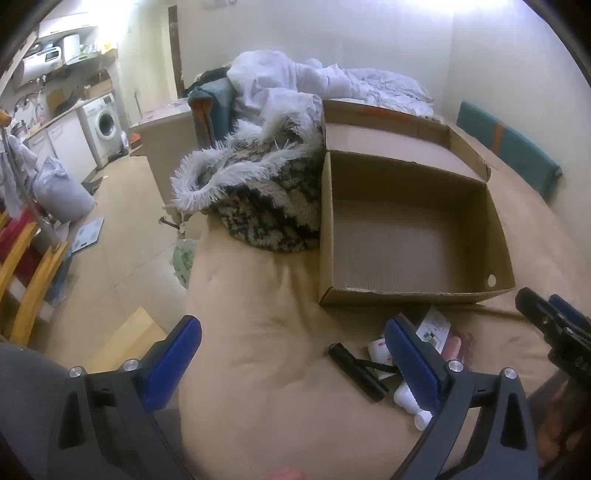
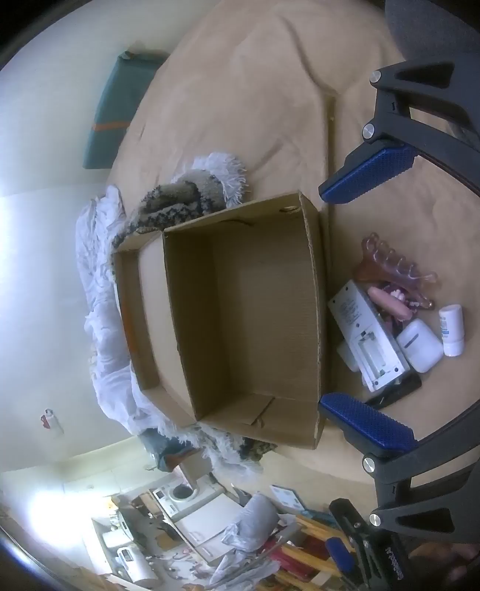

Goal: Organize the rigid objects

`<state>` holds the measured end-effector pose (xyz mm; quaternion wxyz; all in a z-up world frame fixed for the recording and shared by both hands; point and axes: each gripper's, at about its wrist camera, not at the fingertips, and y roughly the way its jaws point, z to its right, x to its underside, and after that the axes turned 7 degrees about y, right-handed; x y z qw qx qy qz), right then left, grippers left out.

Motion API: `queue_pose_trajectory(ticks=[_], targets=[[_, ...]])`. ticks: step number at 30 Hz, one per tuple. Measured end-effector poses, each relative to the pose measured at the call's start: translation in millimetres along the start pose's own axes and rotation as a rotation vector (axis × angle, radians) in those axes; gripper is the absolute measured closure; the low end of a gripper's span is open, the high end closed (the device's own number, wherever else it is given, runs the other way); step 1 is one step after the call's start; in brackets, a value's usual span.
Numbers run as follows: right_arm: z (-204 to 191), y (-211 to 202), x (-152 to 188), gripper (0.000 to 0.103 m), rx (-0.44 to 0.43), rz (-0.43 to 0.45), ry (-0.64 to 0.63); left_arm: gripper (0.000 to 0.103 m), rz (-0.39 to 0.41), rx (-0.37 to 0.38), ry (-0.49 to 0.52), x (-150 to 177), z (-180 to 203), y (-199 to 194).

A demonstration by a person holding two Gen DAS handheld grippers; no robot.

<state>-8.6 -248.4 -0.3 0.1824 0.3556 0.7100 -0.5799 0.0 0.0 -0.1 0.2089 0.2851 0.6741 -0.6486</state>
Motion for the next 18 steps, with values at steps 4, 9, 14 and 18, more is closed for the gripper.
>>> queue_pose_trajectory(ticks=[4, 9, 14, 18], targets=[[-0.7, -1.1, -0.1, 0.000, 0.001, 0.002, -0.003, 0.004, 0.009, -0.008, 0.000, 0.0, -0.2, -0.7], [-1.0, -1.2, 0.0, 0.000, 0.003, 0.003, -0.003, 0.004, 0.010, -0.006, -0.006, -0.6, -1.4, -1.8], [-1.1, -0.5, 0.0, 0.000, 0.005, 0.004, -0.005, 0.004, 0.007, -0.003, 0.004, -0.9, 0.0, -0.7], [-1.0, -0.5, -0.2, 0.000, 0.004, 0.003, -0.005, 0.004, 0.012, -0.010, 0.008, 0.0, 1.5, -0.1]])
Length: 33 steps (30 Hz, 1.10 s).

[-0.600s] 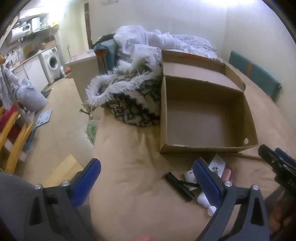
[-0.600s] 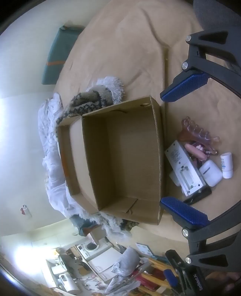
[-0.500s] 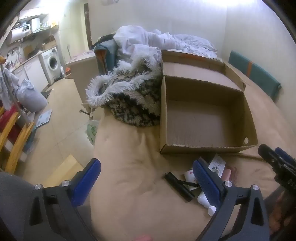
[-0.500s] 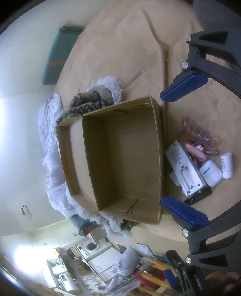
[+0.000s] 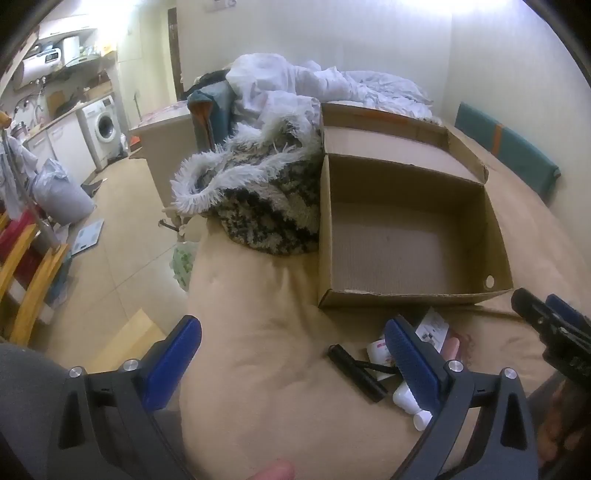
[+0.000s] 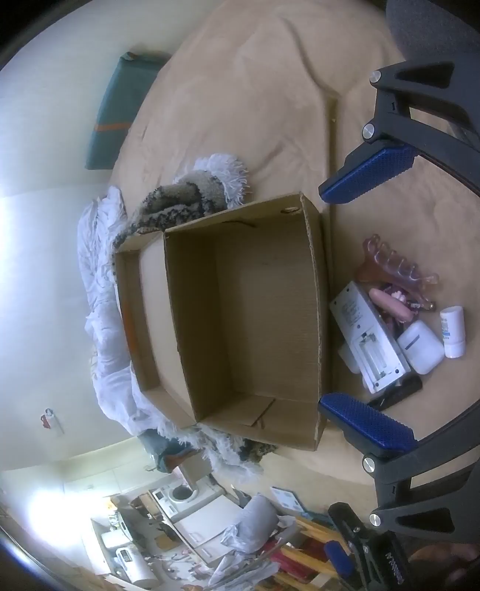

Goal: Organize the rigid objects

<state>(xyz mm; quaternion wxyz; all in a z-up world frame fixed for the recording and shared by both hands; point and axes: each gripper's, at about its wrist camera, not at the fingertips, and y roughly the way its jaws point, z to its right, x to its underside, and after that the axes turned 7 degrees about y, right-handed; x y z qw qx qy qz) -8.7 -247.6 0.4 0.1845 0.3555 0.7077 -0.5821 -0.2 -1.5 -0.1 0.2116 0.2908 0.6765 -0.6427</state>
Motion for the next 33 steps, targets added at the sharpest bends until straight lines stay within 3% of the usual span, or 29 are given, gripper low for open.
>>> queue_pose_trajectory(ticks=[33], targets=[[0.6, 5.9, 3.6, 0.000, -0.005, -0.017, 0.007, 0.004, -0.009, -0.019, -0.013, -0.1, -4.8, 3.5]])
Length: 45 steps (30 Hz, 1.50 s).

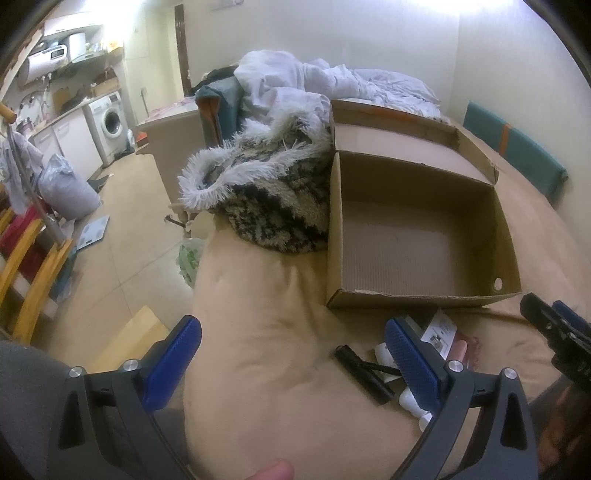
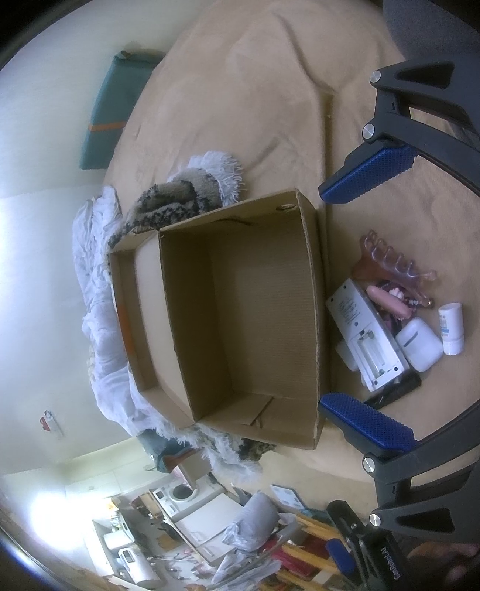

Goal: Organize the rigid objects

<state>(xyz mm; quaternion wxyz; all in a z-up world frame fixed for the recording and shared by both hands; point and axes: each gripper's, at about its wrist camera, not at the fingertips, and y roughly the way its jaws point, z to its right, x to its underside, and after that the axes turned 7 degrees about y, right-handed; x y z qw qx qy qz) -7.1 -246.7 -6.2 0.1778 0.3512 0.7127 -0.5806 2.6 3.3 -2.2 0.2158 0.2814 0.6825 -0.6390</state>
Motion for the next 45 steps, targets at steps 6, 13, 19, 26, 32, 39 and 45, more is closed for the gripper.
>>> queue_pose_trajectory(ticks=[6, 13, 19, 26, 32, 39, 45], targets=[[0.8, -1.2, -0.3, 0.000, 0.002, 0.001, -0.001, 0.004, 0.001, 0.000, -0.004, -0.7, -0.7, -0.3], [1.1, -1.1, -0.6, 0.000, 0.003, 0.001, -0.001, 0.004, 0.000, 0.003, -0.003, -0.4, -0.8, -0.5], [1.1, -0.9, -0.4, 0.000, 0.003, 0.000, -0.001, 0.004, 0.001, 0.002, -0.003, -0.7, -0.7, -1.0], [0.9, -1.1, -0.8, 0.000, 0.003, 0.001, -0.001, 0.004, 0.000, 0.002, -0.004, -0.4, -0.6, -1.4], [0.8, -1.4, -0.9, 0.000, 0.003, 0.001, -0.003, 0.004, -0.001, 0.003, -0.004, -0.7, -1.6, -1.9], [0.7, -1.7, -1.2, 0.000, 0.003, 0.000, -0.002, 0.004, -0.001, 0.002, -0.005, -0.7, -2.1, -2.1], [0.9, -2.0, -1.5, 0.000, 0.002, 0.002, 0.000, 0.004, 0.003, -0.005, -0.010, -0.9, -4.2, -3.0]])
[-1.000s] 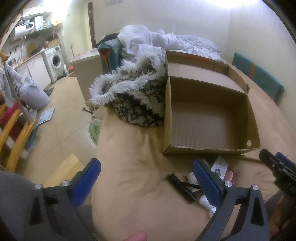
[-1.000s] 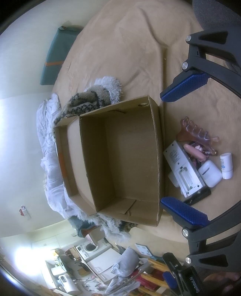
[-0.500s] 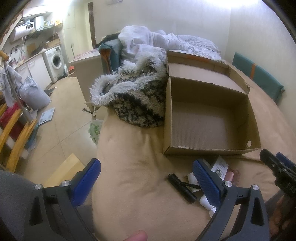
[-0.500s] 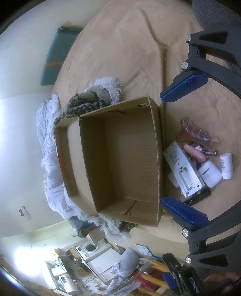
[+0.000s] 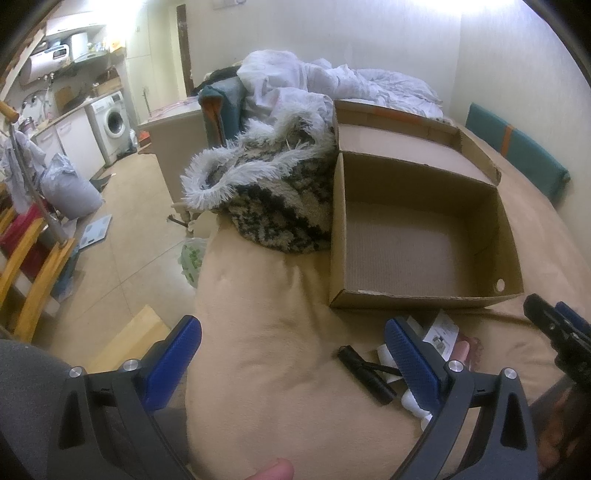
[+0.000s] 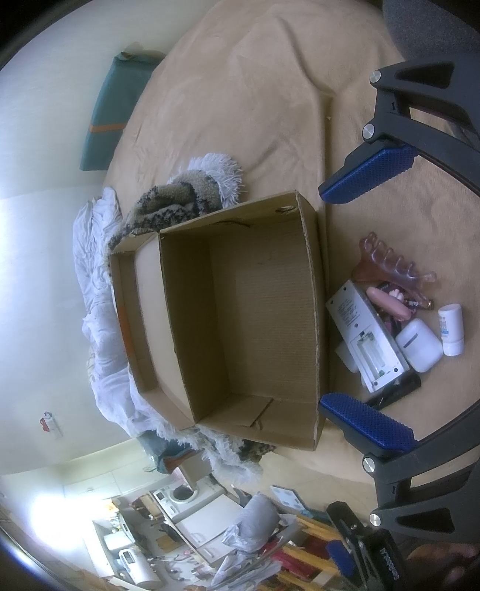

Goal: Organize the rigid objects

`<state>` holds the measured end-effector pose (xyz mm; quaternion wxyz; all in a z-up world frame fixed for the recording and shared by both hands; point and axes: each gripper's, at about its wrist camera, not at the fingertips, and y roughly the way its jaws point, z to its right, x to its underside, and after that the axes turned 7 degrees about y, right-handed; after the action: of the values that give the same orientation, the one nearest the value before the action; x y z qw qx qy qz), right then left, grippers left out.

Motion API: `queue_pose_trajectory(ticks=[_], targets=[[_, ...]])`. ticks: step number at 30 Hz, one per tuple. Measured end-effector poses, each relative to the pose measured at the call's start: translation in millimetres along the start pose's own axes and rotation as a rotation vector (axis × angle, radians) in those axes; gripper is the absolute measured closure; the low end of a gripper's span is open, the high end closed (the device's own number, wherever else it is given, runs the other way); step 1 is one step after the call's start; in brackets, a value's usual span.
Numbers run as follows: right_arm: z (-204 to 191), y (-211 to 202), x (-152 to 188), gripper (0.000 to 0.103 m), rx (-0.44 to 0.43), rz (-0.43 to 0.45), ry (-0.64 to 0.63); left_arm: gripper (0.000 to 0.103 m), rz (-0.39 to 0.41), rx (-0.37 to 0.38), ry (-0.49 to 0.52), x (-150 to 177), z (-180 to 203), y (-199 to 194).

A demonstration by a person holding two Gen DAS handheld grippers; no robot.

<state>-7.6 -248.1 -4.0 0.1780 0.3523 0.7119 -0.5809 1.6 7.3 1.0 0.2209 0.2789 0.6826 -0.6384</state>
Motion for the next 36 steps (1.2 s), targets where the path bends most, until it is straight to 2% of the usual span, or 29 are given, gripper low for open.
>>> queue_pose_trajectory(ticks=[4, 6, 9, 11, 13, 18, 20, 25, 36], targets=[[3.8, 0.4, -2.1, 0.000, 0.001, -0.004, 0.024, 0.004, -0.028, 0.016, -0.021, -2.1, -6.0, 7.8], [7.8, -1.8, -4.5, 0.000, 0.002, -0.006, 0.040, 0.004, -0.081, 0.020, -0.041, -1.8, -7.3, 17.9], [12.9, -2.2, -5.9, 0.000, 0.003, -0.012, 0.064, 0.004, -0.187, 0.080, -0.089, 2.0, -7.4, 38.1], [17.5, -1.1, -6.9, 0.000, -0.005, -0.021, 0.090, 0.014, -0.264, 0.106, -0.126, 6.1, -5.7, 54.1], [21.5, 0.7, -7.7, 0.000, -0.013, -0.033, 0.114, 0.036, -0.355, 0.143, -0.177, 12.4, -4.6, 73.8], [27.5, 6.0, -8.4, 0.000, -0.022, -0.058, 0.152, 0.059, -0.509, 0.203, -0.270, 30.7, 8.2, 109.5], [29.7, 8.1, -8.9, 0.000, -0.028, -0.068, 0.164, 0.059, -0.540, 0.204, -0.276, 34.7, 16.6, 119.4], [34.2, 12.0, -9.8, 0.000, -0.040, -0.085, 0.186, 0.059, -0.568, 0.204, -0.368, 39.6, 22.6, 139.0], [38.1, 18.2, -9.5, 0.000, -0.049, -0.109, 0.198, 0.055, -0.616, 0.139, -0.372, 45.4, 47.6, 164.8]])
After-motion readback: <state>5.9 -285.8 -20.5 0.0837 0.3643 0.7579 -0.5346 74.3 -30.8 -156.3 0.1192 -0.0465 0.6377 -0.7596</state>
